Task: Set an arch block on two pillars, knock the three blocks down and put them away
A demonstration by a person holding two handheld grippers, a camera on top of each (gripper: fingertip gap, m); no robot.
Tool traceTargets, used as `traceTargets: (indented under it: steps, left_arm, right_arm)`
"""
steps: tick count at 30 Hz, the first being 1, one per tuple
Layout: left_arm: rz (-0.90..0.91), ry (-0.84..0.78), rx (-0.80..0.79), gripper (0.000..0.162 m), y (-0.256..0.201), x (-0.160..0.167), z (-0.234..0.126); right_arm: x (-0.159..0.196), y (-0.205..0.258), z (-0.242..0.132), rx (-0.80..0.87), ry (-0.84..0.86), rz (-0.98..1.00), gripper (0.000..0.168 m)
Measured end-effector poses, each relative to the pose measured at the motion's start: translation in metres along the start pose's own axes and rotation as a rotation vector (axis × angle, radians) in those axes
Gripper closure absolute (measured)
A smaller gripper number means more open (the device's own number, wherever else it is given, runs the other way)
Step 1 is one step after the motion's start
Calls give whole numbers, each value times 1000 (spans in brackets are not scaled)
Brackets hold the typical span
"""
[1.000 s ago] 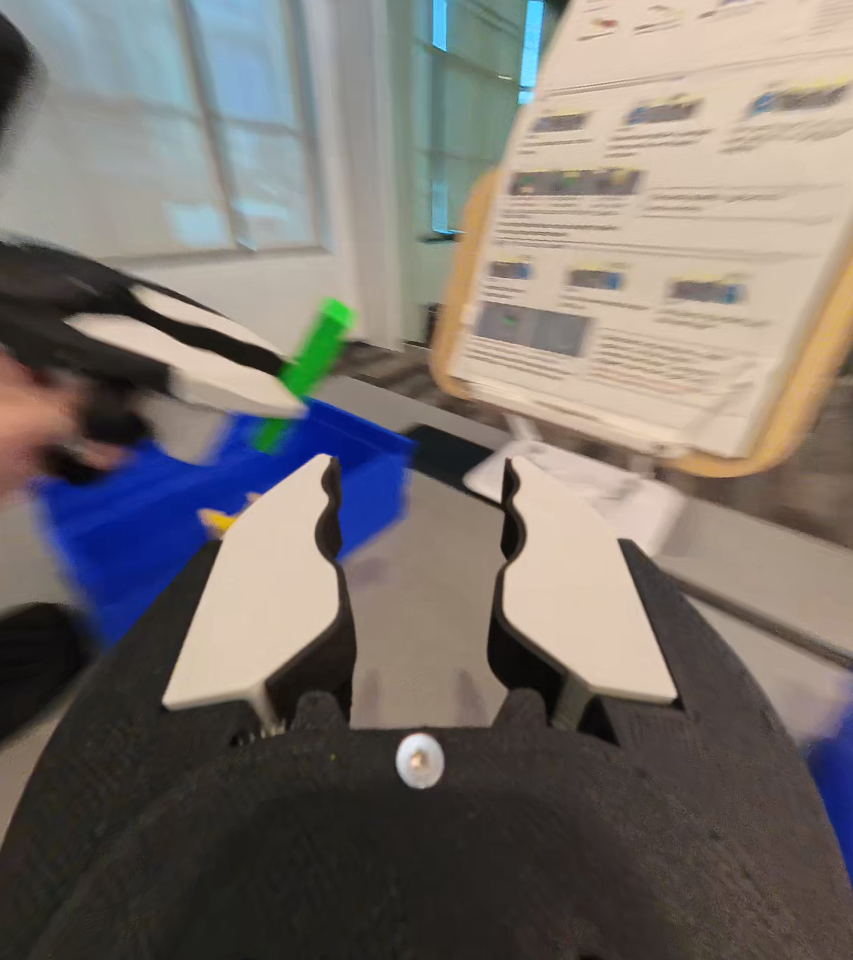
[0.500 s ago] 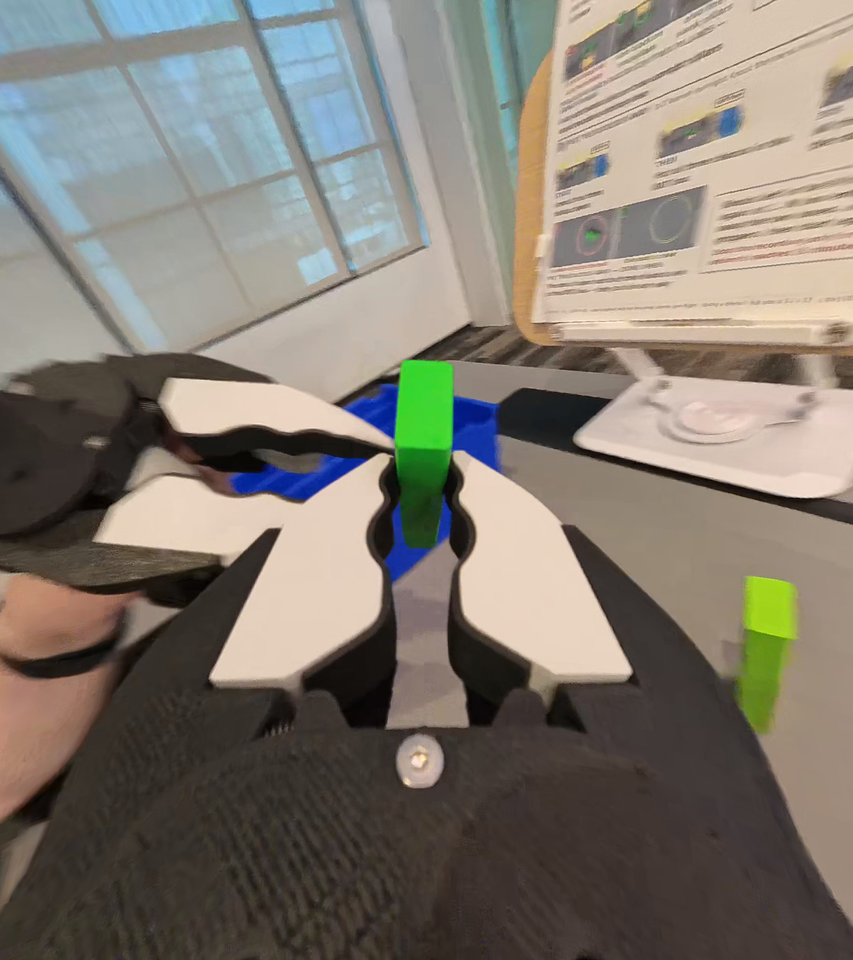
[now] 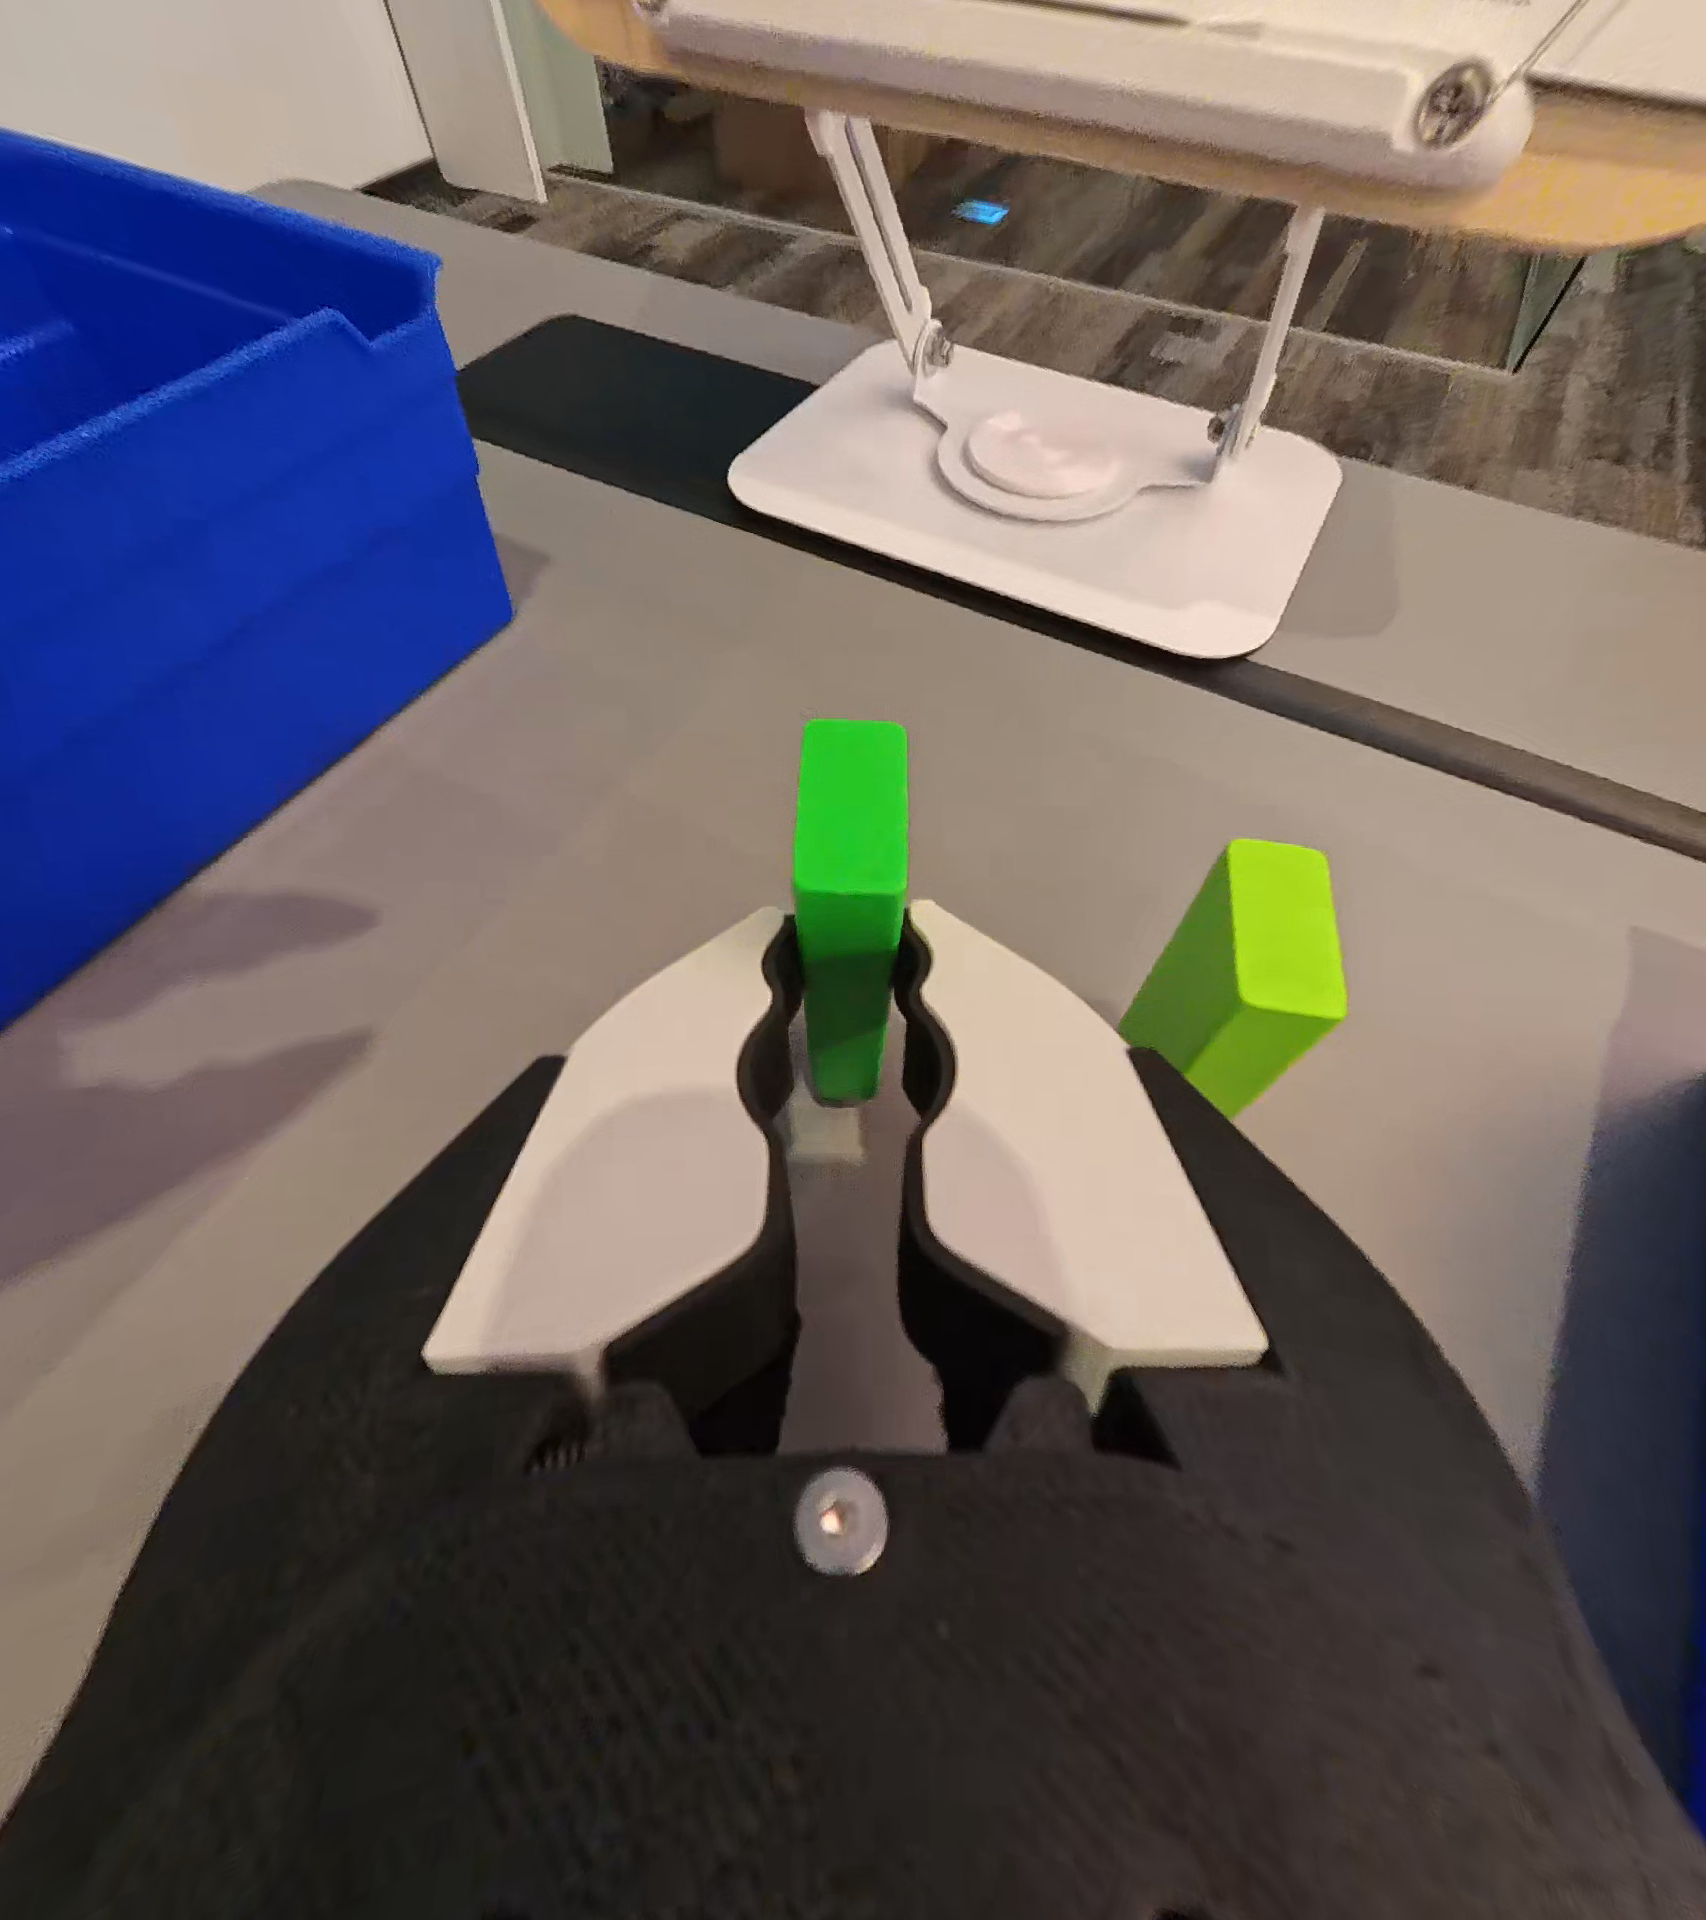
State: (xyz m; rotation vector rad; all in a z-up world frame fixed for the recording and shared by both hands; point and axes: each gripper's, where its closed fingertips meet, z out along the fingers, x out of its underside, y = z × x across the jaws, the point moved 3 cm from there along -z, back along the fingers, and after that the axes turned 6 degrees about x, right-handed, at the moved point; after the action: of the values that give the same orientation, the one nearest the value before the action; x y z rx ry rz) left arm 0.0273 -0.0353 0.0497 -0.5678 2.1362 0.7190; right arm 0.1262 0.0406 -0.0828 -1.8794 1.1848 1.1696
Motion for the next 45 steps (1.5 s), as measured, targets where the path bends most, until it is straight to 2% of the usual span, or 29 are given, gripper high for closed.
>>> traceTargets:
  steps: [6, 24, 33, 36, 39, 42, 45]
  left_arm:
    - [-23, 5, -10, 133, 7, 2, -4]
    - [-74, 48, 0, 133, 13, 10, -3]
    - [-84, 57, 3, 132, 14, 12, -3]
    - [-69, 92, -22, 126, 24, 16, -13]
    - [-106, 225, -28, 125, 45, 44, -34]
    - [-231, 467, 61, 118, 63, 103, -50]
    - [-295, 618, 56, 118, 91, 154, -42]
  right_arm:
    - [8, -3, 11, 32, 57, 23, 150]
    - [8, -7, 13, 97, 80, 16, 150]
    - [11, -7, 15, 80, 96, 20, 137]
    - [6, -7, 11, 92, 72, 5, 133]
    - [-5, -7, 4, 113, 22, -39, 127]
    - [-19, -1, -7, 102, -22, -91, 119]
    - [-36, 7, -22, 79, -67, -129, 113]
